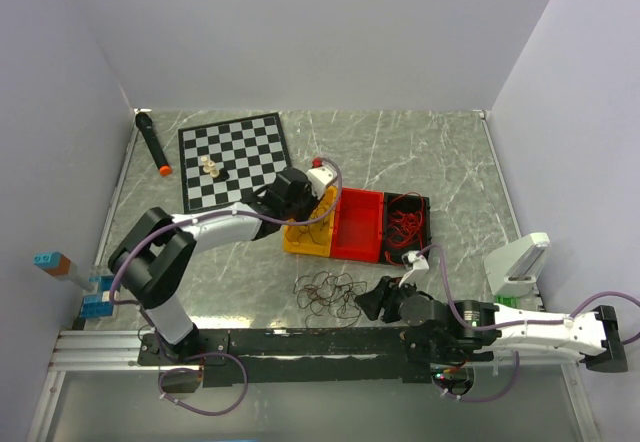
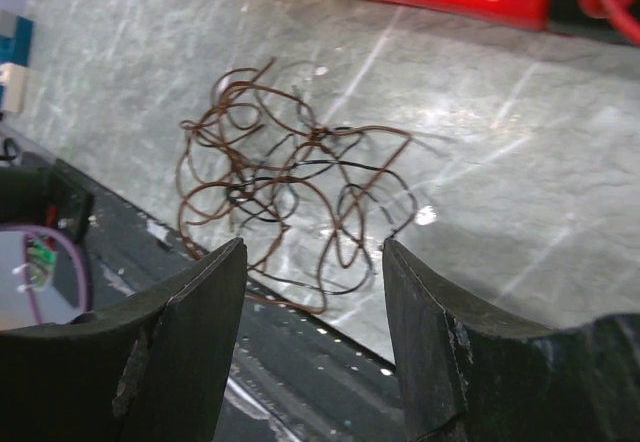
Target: Untangle the cables
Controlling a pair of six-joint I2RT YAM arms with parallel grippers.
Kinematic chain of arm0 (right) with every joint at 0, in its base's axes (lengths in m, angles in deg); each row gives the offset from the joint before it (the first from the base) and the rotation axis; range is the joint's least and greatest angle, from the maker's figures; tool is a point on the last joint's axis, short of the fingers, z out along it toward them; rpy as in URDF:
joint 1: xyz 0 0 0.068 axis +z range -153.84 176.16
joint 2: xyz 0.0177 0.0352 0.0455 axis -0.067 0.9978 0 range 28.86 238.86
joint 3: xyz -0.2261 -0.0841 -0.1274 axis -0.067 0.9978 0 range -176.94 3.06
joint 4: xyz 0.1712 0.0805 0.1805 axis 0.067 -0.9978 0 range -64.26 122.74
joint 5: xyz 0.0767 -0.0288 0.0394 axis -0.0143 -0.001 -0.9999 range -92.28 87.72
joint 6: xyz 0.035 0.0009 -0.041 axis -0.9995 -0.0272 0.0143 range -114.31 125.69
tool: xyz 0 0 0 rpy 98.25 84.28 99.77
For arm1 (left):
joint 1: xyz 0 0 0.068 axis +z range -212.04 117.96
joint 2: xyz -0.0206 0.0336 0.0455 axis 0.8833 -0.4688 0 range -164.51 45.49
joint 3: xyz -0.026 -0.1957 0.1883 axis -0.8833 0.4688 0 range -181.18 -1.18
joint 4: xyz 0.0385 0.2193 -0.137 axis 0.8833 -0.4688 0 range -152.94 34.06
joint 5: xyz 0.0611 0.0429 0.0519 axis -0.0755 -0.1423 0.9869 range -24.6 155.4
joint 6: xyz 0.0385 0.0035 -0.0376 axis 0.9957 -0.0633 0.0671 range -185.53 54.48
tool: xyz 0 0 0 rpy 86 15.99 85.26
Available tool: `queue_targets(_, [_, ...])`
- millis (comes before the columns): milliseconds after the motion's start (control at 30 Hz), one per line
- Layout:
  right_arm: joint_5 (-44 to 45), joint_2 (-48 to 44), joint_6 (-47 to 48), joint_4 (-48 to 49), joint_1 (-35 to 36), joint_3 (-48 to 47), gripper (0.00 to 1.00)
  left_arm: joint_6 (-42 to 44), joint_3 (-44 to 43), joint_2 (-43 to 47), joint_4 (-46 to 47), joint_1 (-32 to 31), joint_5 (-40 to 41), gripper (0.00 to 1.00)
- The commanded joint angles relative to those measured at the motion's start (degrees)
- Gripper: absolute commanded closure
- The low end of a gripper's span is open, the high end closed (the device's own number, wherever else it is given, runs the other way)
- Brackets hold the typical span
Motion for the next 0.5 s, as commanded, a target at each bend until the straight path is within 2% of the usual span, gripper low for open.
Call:
queue_targets(0, [2.8,-1.3,0.4,-3.6,0.7,-3.0,0.36,2.3,-4.1,-2.4,-1.3,-0.3,0.9,0.99])
queue_targets(267, [2.7,-2.8,0.4,-3.6,0.7,-2.5,0.36,2.9,-2.9,-2.7,-0.6,-1.0,1.5,0.99])
queue_targets(300, [2.8,-2.6,0.2,-3.6,0.7,-2.7,0.36,3.0,-3.1,-2.5,-0.8,-1.0,1.0,0.97])
queue_targets(333, [2.8,-2.3,0.4,-3.5,0.7,-2.8,0.36,2.9,-3.1,-2.1,-1.1,-1.0,0.6,0.88])
queue_targets(367, [2.8,-1.9,0.5,-3.3,0.7,-3.0,0.36,3.1,-3.0,-1.6,-1.4,-1.0,-0.3,0.83])
queue_targets(467, [2.9,-0.3,0.5,-2.9,0.7,-3.8,0.36,4.1,-2.6,-0.6,-2.6,-1.1,-3.3,0.76])
